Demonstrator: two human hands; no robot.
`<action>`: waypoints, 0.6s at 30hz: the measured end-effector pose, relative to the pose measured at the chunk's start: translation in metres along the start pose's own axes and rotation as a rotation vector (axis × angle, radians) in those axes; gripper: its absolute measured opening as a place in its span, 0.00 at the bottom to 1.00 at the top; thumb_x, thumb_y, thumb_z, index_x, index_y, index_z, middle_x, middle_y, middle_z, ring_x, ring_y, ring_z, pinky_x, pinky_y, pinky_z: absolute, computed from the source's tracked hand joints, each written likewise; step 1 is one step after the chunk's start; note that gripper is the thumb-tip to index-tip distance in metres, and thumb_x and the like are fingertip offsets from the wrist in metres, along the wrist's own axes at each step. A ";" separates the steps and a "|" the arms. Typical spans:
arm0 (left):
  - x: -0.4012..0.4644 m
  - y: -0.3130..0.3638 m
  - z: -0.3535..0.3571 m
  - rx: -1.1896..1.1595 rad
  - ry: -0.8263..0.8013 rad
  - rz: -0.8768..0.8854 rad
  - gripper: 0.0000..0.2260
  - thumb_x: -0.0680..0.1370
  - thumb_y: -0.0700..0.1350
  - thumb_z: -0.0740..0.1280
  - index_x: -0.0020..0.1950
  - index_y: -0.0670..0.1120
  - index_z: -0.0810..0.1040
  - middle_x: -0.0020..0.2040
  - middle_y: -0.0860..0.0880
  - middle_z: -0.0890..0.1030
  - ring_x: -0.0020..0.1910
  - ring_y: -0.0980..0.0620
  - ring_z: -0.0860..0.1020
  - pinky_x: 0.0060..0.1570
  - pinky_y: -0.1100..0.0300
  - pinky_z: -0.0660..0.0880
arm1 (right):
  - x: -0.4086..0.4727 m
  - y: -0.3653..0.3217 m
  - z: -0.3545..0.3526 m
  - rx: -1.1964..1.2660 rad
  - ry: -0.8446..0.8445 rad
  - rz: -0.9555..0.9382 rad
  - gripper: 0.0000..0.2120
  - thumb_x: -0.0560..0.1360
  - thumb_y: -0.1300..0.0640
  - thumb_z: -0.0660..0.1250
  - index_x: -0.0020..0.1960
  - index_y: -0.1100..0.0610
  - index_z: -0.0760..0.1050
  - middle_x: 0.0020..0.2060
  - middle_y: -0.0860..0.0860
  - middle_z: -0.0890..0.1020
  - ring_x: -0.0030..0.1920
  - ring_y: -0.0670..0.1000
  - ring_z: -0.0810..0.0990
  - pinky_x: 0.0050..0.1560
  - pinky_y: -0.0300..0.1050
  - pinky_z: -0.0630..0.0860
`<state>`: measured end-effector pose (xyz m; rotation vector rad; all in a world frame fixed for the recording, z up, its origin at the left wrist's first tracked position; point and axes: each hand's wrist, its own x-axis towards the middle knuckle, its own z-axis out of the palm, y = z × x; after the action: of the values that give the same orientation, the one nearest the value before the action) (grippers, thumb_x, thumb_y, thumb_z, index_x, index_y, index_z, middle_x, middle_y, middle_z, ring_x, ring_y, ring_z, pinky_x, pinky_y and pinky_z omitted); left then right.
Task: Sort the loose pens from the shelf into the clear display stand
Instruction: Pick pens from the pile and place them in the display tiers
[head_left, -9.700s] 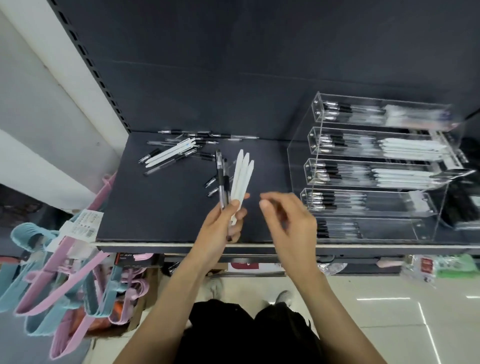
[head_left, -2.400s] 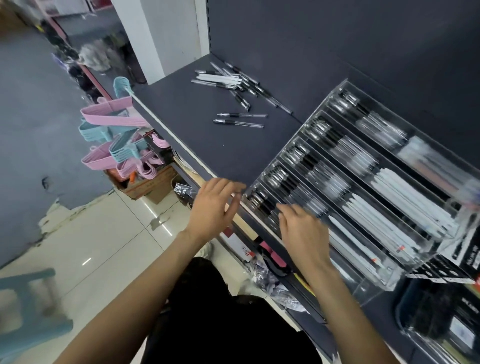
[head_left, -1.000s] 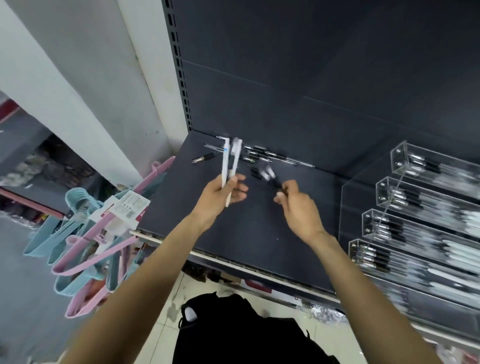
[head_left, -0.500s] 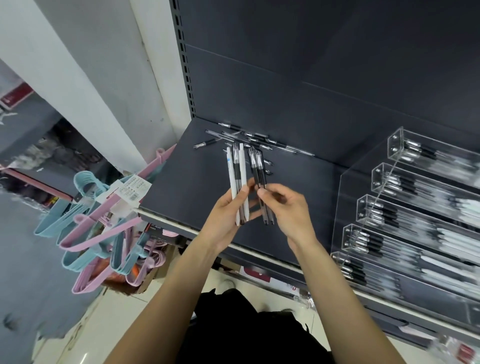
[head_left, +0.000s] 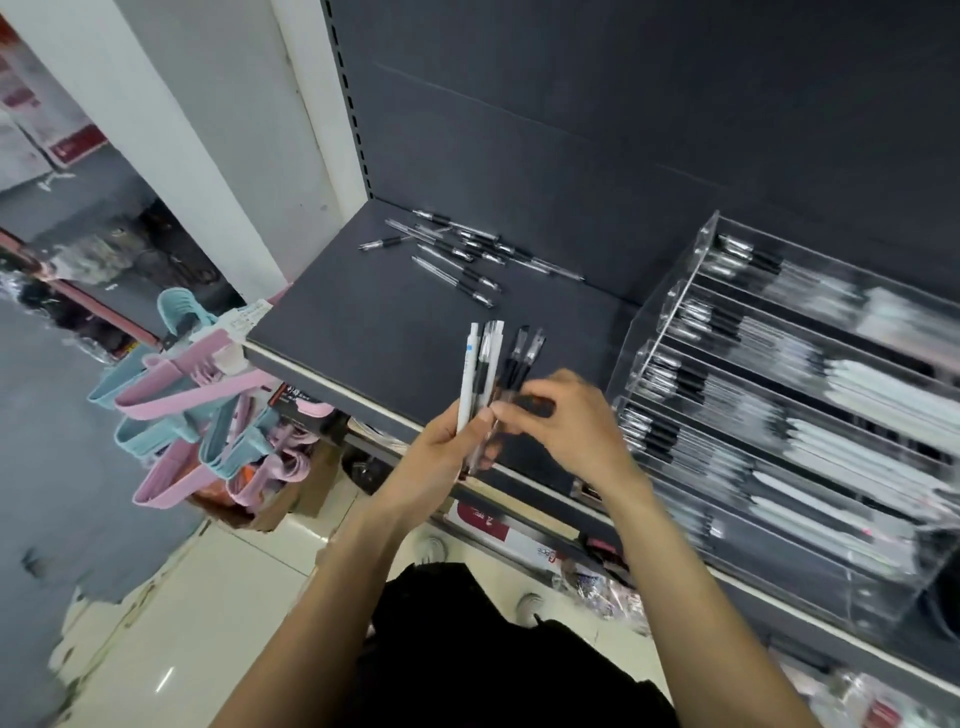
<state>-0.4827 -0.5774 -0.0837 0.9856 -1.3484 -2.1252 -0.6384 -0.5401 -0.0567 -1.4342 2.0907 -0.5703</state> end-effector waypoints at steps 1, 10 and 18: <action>-0.006 -0.006 0.007 -0.012 -0.011 0.000 0.10 0.81 0.49 0.59 0.56 0.47 0.77 0.44 0.50 0.78 0.38 0.55 0.71 0.40 0.63 0.71 | -0.005 0.008 -0.006 0.003 -0.053 -0.014 0.18 0.70 0.36 0.64 0.45 0.50 0.79 0.43 0.49 0.74 0.41 0.46 0.72 0.36 0.37 0.65; -0.073 -0.039 0.080 -0.336 -0.034 -0.040 0.10 0.79 0.43 0.61 0.59 0.41 0.71 0.39 0.51 0.75 0.31 0.56 0.67 0.32 0.65 0.69 | -0.030 0.038 -0.059 0.289 -0.280 -0.299 0.15 0.74 0.51 0.68 0.60 0.46 0.77 0.55 0.45 0.76 0.55 0.43 0.75 0.57 0.34 0.70; -0.108 -0.041 0.102 -0.285 -0.002 -0.014 0.07 0.80 0.45 0.59 0.54 0.43 0.68 0.37 0.53 0.70 0.29 0.59 0.63 0.27 0.69 0.62 | -0.046 0.031 -0.062 0.508 -0.522 -0.284 0.04 0.76 0.61 0.66 0.50 0.57 0.78 0.45 0.49 0.83 0.45 0.42 0.80 0.49 0.35 0.75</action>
<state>-0.4888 -0.4256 -0.0568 0.8782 -1.0039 -2.2501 -0.6869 -0.4834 -0.0196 -1.3894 1.2377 -0.6852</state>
